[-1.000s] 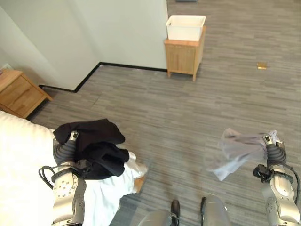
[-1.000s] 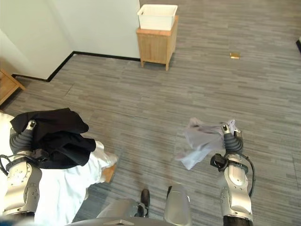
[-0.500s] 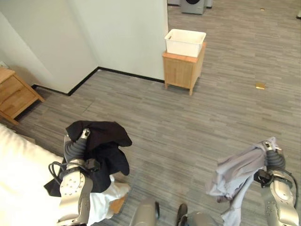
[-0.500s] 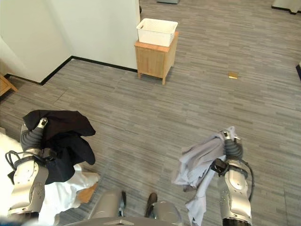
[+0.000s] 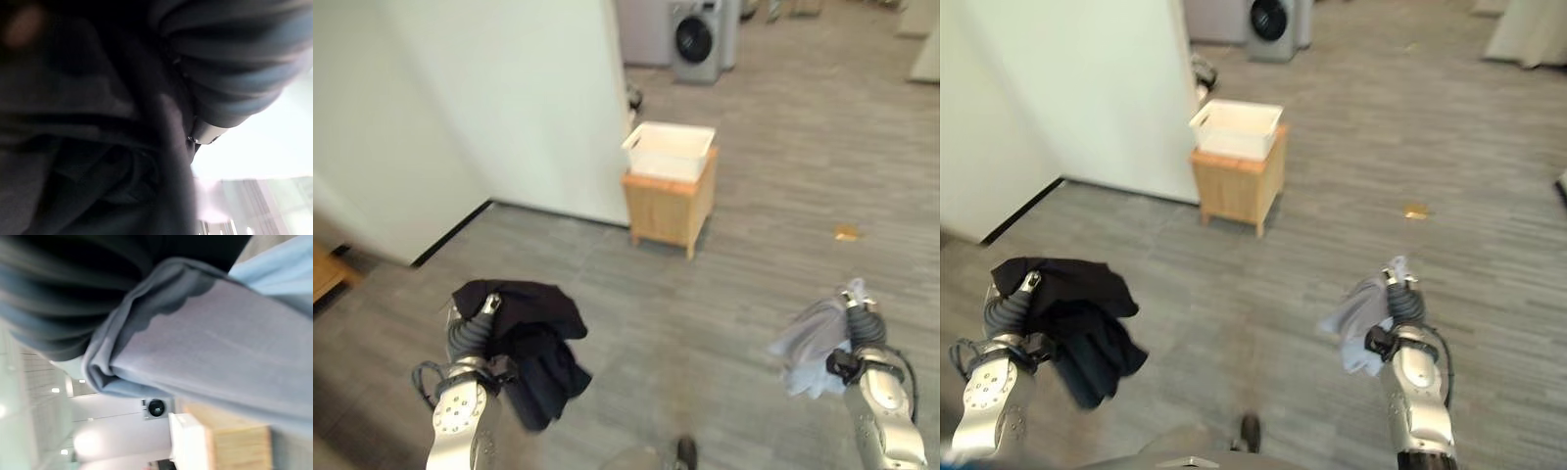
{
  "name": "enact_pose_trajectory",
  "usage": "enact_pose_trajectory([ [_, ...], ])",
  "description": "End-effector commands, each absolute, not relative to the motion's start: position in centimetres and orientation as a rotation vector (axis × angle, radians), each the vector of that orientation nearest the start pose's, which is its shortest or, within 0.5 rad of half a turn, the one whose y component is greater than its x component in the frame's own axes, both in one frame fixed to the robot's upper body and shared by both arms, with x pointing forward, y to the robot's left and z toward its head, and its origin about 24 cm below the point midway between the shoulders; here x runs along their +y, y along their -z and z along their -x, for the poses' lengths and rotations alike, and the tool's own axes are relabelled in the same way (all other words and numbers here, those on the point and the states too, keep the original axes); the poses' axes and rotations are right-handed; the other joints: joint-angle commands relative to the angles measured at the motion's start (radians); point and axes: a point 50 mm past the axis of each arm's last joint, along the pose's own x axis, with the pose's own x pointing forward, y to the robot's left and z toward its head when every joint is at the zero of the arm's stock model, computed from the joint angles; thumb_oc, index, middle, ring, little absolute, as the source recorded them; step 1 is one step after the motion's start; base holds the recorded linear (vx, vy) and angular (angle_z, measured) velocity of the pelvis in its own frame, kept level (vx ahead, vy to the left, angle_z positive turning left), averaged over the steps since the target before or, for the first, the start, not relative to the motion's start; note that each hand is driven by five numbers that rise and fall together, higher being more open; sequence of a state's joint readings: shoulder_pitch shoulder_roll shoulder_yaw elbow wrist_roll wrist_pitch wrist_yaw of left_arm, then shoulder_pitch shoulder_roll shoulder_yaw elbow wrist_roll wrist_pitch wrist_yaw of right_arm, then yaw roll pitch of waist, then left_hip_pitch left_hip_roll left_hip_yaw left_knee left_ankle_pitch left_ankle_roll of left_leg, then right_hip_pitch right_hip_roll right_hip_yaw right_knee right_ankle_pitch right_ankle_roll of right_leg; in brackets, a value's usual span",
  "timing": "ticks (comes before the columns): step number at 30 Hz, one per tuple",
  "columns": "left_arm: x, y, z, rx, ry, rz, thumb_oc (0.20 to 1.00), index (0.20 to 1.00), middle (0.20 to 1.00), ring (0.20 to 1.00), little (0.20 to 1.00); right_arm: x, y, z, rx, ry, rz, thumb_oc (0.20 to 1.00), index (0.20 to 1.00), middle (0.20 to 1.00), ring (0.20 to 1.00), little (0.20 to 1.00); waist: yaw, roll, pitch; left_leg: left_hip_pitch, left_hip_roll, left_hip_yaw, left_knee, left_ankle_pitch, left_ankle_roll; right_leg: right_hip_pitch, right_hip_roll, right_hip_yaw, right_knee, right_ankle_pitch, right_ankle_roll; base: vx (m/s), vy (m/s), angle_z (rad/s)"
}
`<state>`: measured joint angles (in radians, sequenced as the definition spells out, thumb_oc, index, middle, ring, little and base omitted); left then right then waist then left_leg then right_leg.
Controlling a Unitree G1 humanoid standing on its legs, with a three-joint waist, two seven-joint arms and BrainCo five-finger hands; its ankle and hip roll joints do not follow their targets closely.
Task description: Pick up bed clothes into laundry basket.
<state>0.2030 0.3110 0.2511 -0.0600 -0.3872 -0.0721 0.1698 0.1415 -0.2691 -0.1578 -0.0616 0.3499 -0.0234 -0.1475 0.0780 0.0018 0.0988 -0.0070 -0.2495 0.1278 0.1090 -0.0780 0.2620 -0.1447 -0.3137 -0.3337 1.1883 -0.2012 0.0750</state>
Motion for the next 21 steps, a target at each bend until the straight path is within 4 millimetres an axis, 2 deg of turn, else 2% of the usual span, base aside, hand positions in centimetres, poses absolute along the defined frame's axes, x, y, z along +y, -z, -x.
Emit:
enact_pose_trajectory([
  [1,30.0,-11.1,-21.4,-0.289,-0.449,-0.066,0.200,0.200,0.200,0.200,0.200,-25.9,-8.5,-23.7,-0.184,0.322,-0.025,0.200,0.200,0.200,0.200,0.200,0.004,0.031,0.087,0.040,0.205,-0.084,-0.133,0.110,-0.184,0.023,0.051,0.127,-0.407,0.282,0.045,0.53,-0.035,0.74],
  [2,29.9,-11.2,-21.5,-0.296,-0.448,-0.056,0.200,0.200,0.200,0.200,0.200,-26.2,-8.3,-23.3,-0.175,0.339,-0.040,0.200,0.200,0.200,0.200,0.200,-0.020,0.030,0.099,0.087,0.199,-0.108,-0.146,0.091,-0.186,-0.045,0.074,0.125,-0.491,0.240,0.039,0.27,-0.042,0.85],
  [3,29.9,-11.2,-21.5,-0.297,-0.448,-0.056,0.200,0.200,0.200,0.200,0.200,-26.2,-8.3,-23.3,-0.175,0.339,-0.040,0.200,0.200,0.200,0.200,0.200,-0.023,0.034,0.098,0.088,0.204,-0.111,-0.149,0.093,-0.188,-0.040,0.078,0.118,-0.499,0.243,0.035,0.42,-0.083,0.96],
  [4,30.0,-11.2,-21.5,-0.299,-0.454,-0.047,0.200,0.200,0.200,0.200,0.200,-26.4,-8.2,-23.2,-0.180,0.359,-0.060,0.200,0.200,0.200,0.200,0.200,-0.034,0.028,0.102,0.111,0.198,-0.120,-0.167,0.081,-0.199,-0.054,0.088,0.113,-0.592,0.227,0.036,0.30,-0.111,0.86],
  [5,30.0,-11.1,-21.5,-0.296,-0.457,-0.043,0.200,0.200,0.200,0.200,0.200,-26.7,-8.1,-23.0,-0.177,0.380,-0.063,0.200,0.200,0.200,0.200,0.200,-0.044,0.027,0.103,0.131,0.197,-0.142,-0.182,0.074,-0.208,-0.057,0.114,0.118,-0.724,0.234,0.033,0.52,-0.183,0.68],
  [6,30.1,-10.9,-21.4,-0.290,-0.466,-0.039,0.200,0.200,0.200,0.200,0.200,-27.1,-7.9,-22.8,-0.171,0.404,-0.061,0.200,0.200,0.200,0.200,0.200,-0.065,0.015,0.104,0.167,0.184,-0.180,-0.194,0.050,-0.218,-0.093,0.171,0.169,-0.893,0.239,0.042,0.67,-0.224,0.74],
  [7,30.3,-10.6,-21.4,-0.271,-0.474,-0.039,0.200,0.200,0.200,0.200,0.200,-27.4,-7.8,-22.5,-0.167,0.431,-0.068,0.200,0.200,0.200,0.200,0.200,-0.077,-0.001,0.094,0.182,0.181,-0.214,-0.196,0.030,-0.229,-0.077,0.221,0.239,-1.052,0.272,0.062,0.69,-0.217,0.66],
  [8,30.3,-10.5,-21.4,-0.271,-0.478,-0.037,0.200,0.200,0.200,0.200,0.200,-27.5,-7.8,-22.4,-0.170,0.440,-0.069,0.200,0.200,0.200,0.200,0.200,-0.075,-0.008,0.090,0.199,0.180,-0.221,-0.196,0.010,-0.234,-0.082,0.226,0.230,-1.153,0.299,0.074,0.48,-0.136,0.77],
  [9,30.3,-10.5,-21.4,-0.271,-0.477,-0.038,0.200,0.200,0.200,0.200,0.200,-27.5,-7.7,-22.3,-0.169,0.440,-0.069,0.200,0.200,0.200,0.200,0.200,-0.076,-0.004,0.087,0.199,0.184,-0.223,-0.196,0.006,-0.234,-0.069,0.231,0.225,-1.178,0.310,0.074,0.35,-0.108,0.68],
  [11,30.5,-10.2,-21.1,-0.255,-0.485,-0.050,0.200,0.200,0.200,0.200,0.200,-27.6,-7.9,-22.5,-0.174,0.438,-0.059,0.200,0.200,0.200,0.200,0.200,-0.066,-0.015,0.074,0.226,0.192,-0.219,-0.196,-0.022,-0.244,-0.054,0.212,0.162,-1.189,0.344,0.089,0.29,-0.104,0.73],
  [14,30.4,-10.0,-20.9,-0.250,-0.480,-0.064,0.200,0.200,0.200,0.200,0.200,-27.4,-7.8,-22.6,-0.175,0.419,-0.072,0.200,0.200,0.200,0.200,0.200,-0.060,-0.020,0.049,0.244,0.220,-0.222,-0.175,-0.051,-0.253,-0.027,0.216,0.152,-1.159,0.319,0.072,0.33,-0.124,0.11],
  [16,30.2,-9.8,-21.0,-0.254,-0.483,-0.033,0.200,0.200,0.200,0.200,0.200,-27.4,-8.3,-23.0,-0.202,0.408,-0.082,0.200,0.200,0.200,0.200,0.200,-0.057,-0.010,0.041,0.215,0.249,-0.193,-0.005,-0.023,-0.292,0.012,0.224,0.117,-1.147,0.291,0.050,0.45,-0.246,-0.08],
  [17,29.5,-9.3,-21.5,-0.248,-0.474,0.052,0.200,0.200,0.200,0.200,0.200,-27.8,-8.5,-22.8,-0.213,0.424,-0.088,0.200,0.200,0.200,0.200,0.200,-0.062,-0.031,0.055,0.099,0.269,-0.141,0.315,0.028,-0.317,0.087,0.217,0.083,-1.176,0.270,0.019,0.41,-0.340,0.33],
  [18,29.1,-8.8,-21.8,-0.238,-0.460,0.111,0.200,0.200,0.200,0.200,0.200,-28.1,-8.5,-22.6,-0.213,0.439,-0.086,0.200,0.200,0.200,0.200,0.200,-0.059,-0.045,0.070,0.028,0.273,-0.115,0.455,0.053,-0.322,0.129,0.216,0.075,-1.187,0.253,-0.008,0.37,-0.326,0.63],
  [19,28.7,-8.5,-22.0,-0.224,-0.447,0.139,0.200,0.200,0.200,0.200,0.200,-28.4,-8.3,-22.4,-0.198,0.455,-0.079,0.200,0.200,0.200,0.200,0.200,-0.055,-0.056,0.079,-0.019,0.269,-0.096,0.494,0.054,-0.317,0.158,0.213,0.065,-1.196,0.231,-0.021,0.31,-0.204,0.72],
  [20,28.4,-8.3,-22.2,-0.218,-0.440,0.160,0.200,0.200,0.200,0.200,0.200,-28.6,-8.3,-22.3,-0.192,0.471,-0.071,0.200,0.200,0.200,0.200,0.200,-0.049,-0.059,0.090,-0.076,0.287,-0.063,0.483,0.043,-0.315,0.195,0.213,0.060,-1.209,0.212,-0.024,0.27,-0.116,0.42],
  [21,28.2,-8.2,-22.5,-0.215,-0.434,0.177,0.200,0.200,0.200,0.200,0.200,-28.7,-8.3,-22.2,-0.190,0.477,-0.071,0.200,0.200,0.200,0.200,0.200,-0.042,-0.063,0.094,-0.123,0.286,-0.053,0.444,0.048,-0.311,0.212,0.203,0.058,-1.215,0.208,-0.023,0.30,-0.053,0.04],
])
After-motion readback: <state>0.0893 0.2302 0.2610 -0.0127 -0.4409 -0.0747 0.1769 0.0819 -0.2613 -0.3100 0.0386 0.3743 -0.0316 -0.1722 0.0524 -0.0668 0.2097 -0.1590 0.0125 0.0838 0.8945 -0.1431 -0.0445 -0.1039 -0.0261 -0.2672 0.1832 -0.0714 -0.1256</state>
